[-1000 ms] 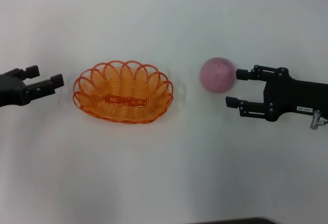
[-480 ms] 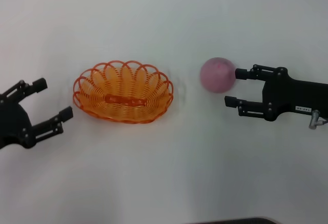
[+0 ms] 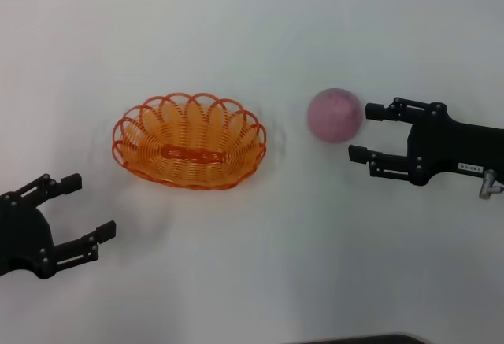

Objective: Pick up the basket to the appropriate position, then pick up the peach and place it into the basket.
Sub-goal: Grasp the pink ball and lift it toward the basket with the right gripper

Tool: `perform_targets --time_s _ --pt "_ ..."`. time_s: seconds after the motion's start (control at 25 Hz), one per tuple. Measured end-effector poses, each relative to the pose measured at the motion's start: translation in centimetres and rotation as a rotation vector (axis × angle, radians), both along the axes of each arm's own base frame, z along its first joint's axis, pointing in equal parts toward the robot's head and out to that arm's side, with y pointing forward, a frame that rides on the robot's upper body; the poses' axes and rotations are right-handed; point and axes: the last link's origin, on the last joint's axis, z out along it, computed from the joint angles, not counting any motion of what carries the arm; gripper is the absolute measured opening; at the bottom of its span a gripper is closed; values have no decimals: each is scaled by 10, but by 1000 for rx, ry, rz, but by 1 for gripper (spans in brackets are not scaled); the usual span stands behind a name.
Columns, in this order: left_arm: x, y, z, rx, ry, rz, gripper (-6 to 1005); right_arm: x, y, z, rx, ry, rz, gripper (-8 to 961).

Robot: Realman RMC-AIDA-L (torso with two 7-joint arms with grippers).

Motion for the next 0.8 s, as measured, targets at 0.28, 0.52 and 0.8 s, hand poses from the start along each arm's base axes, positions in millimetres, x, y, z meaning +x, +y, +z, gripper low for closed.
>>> perform_targets --time_s 0.28,0.52,0.8 --pt "-4 -3 -4 -39 35 0 877 1 -4 -2 -17 -1 -4 775" --pt "-6 -2 -6 -44 52 11 877 3 -7 -3 -26 -2 -11 775" --pt "-6 -1 -5 -38 50 15 877 4 -7 3 12 67 -75 776"
